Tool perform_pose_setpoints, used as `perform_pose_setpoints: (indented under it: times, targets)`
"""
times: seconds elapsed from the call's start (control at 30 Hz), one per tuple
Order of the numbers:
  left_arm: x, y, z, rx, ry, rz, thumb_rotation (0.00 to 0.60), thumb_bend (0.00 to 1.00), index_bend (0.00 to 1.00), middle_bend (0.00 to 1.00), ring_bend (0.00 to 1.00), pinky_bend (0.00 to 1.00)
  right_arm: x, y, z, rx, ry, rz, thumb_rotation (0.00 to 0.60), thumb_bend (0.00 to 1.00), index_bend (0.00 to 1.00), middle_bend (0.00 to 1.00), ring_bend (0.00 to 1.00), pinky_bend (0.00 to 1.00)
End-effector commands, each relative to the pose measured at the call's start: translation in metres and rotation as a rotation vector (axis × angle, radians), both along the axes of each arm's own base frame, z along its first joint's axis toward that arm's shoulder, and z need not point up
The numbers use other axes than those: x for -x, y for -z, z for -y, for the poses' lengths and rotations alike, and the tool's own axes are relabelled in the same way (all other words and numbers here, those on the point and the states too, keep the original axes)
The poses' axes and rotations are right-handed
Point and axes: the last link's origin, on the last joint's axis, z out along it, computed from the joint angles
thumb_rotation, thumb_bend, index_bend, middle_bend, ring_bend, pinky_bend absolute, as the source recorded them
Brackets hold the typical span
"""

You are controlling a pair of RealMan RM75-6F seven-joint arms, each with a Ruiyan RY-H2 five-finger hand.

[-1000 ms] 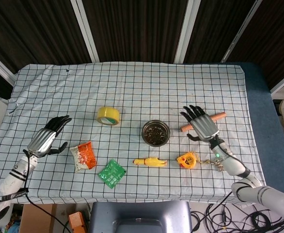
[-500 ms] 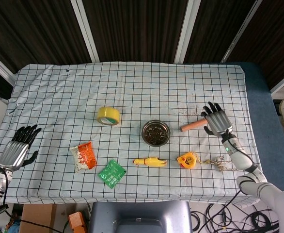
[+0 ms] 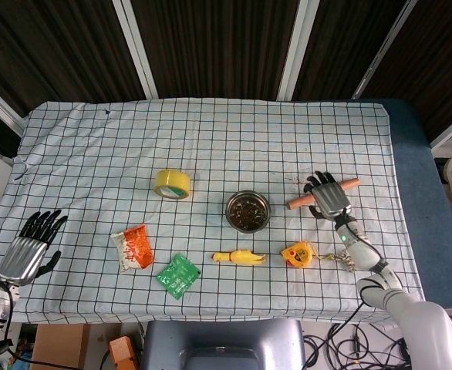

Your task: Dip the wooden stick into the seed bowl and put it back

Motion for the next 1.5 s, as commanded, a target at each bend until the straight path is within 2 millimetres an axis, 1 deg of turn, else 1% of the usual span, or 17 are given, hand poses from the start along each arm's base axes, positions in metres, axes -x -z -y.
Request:
perform_pose_setpoints:
  times: [0.03, 0.27, 0.47, 0.6, 0.67, 0.77, 0.9, 1.13, 1.23, 1.3, 1.37, 1.5]
  targets:
    - [0.000, 0.000, 0.000, 0.002, 0.002, 0.004, 0.600, 0.42, 0.00, 0.00, 0.00, 0.05, -0.002, 0.005, 0.000, -0.006, 0.001, 0.010, 0.600, 0.34, 0.35, 0.17, 0.05, 0.11]
    - [0.000, -0.001, 0.001, 0.004, -0.002, 0.012, 0.600, 0.42, 0.00, 0.00, 0.00, 0.05, -0.004, 0.010, 0.002, -0.001, 0.006, 0.016, 0.600, 0.34, 0.42, 0.20, 0.08, 0.12]
    - [0.001, -0.002, 0.003, 0.001, -0.004, 0.016, 0.600, 0.42, 0.00, 0.00, 0.00, 0.05, -0.005, 0.011, 0.002, 0.025, -0.001, 0.012, 0.600, 0.34, 0.52, 0.26, 0.13, 0.17]
    - [0.002, -0.005, 0.005, -0.009, -0.003, 0.011, 0.600, 0.42, 0.00, 0.00, 0.00, 0.05, -0.008, 0.010, 0.002, 0.058, -0.016, 0.034, 0.600, 0.36, 0.66, 0.35, 0.24, 0.25]
    - [0.003, -0.007, 0.007, -0.020, 0.001, 0.000, 0.600, 0.42, 0.00, 0.00, 0.00, 0.05, -0.011, 0.007, 0.001, 0.078, -0.030, 0.064, 0.600, 0.36, 0.72, 0.40, 0.29, 0.28]
    - [0.003, -0.010, 0.011, -0.029, 0.005, 0.002, 0.600, 0.42, 0.00, 0.00, 0.00, 0.05, -0.015, 0.001, -0.001, 0.104, -0.046, 0.129, 0.600, 0.37, 0.77, 0.44, 0.36, 0.31]
    - [0.002, -0.010, 0.015, -0.031, 0.012, 0.010, 0.600, 0.42, 0.00, 0.00, 0.00, 0.05, -0.023, -0.006, -0.004, 0.121, -0.029, 0.309, 0.600, 0.37, 0.83, 0.49, 0.41, 0.34]
    - [0.004, -0.008, 0.021, -0.019, 0.001, 0.030, 0.600, 0.42, 0.00, 0.00, 0.00, 0.05, -0.043, -0.035, -0.001, 0.162, 0.053, 0.752, 0.600, 0.38, 0.89, 0.54, 0.43, 0.35]
    - [0.004, -0.005, 0.022, -0.012, 0.002, 0.037, 0.600, 0.42, 0.00, 0.00, 0.00, 0.05, -0.048, -0.045, 0.003, 0.171, 0.093, 0.874, 0.600, 0.38, 0.90, 0.55, 0.44, 0.35]
    - [0.004, -0.003, 0.023, -0.010, 0.004, 0.034, 0.600, 0.42, 0.00, 0.00, 0.00, 0.05, -0.051, -0.050, 0.003, 0.173, 0.118, 0.947, 0.600, 0.38, 0.90, 0.55, 0.45, 0.35]
    - [0.004, -0.002, 0.024, -0.004, 0.000, 0.039, 0.600, 0.42, 0.00, 0.00, 0.00, 0.05, -0.053, -0.054, 0.002, 0.164, 0.159, 1.071, 0.600, 0.38, 0.90, 0.56, 0.45, 0.36]
    - [0.004, 0.001, 0.024, 0.009, -0.011, 0.056, 0.600, 0.42, 0.00, 0.00, 0.00, 0.05, -0.049, -0.056, 0.000, 0.143, 0.242, 1.244, 0.600, 0.39, 0.90, 0.57, 0.45, 0.36]
